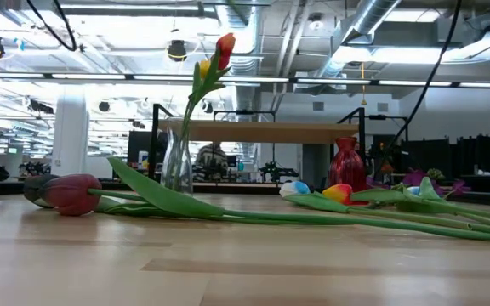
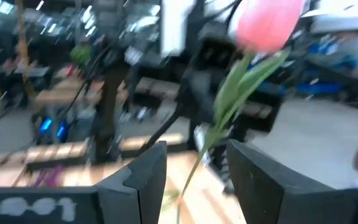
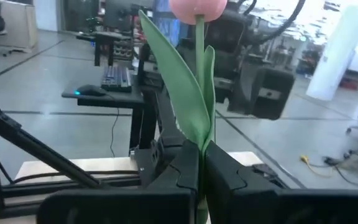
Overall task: Pick and place flowers into a vace then onto a shelf
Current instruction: Put the pink flower into the transparent vase
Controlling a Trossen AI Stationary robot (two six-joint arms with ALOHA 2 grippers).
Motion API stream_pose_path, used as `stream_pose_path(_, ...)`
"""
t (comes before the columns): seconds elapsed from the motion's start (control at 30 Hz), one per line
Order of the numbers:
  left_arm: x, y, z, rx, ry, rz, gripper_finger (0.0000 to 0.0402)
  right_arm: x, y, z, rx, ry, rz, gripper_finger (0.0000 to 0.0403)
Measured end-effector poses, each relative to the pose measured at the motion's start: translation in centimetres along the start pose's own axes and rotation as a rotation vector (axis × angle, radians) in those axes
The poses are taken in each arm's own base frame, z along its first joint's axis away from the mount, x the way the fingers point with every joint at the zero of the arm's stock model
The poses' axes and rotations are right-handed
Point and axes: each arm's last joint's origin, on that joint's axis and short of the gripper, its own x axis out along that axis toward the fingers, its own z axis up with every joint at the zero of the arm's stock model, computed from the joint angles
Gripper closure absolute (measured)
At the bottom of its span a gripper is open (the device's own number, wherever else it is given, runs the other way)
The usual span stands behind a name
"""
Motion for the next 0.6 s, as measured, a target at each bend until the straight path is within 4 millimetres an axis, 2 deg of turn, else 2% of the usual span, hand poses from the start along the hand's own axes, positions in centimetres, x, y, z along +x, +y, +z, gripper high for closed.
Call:
stream_pose_path(0.2,0.3,-0.2,1.1,-0.007,-0.101,-0.111,0.0245,1.4,-1.6,-0.2,0.010,-0.020,0.035,0.0402)
stream_pose_path(0.37,0.5,-0.1,0.7,-0.023,-0.071,-0.091,0.0244,1.8,-2.1,-0.2,0.009,-0.026,0.029,0.0403)
stream_pose_path(0.6,2.0,0.7,-0.4,-0.016,0.002,-0.081,0.0244,2.4,-2.9,0.1,0.033,-0.089,0.109,0.0403)
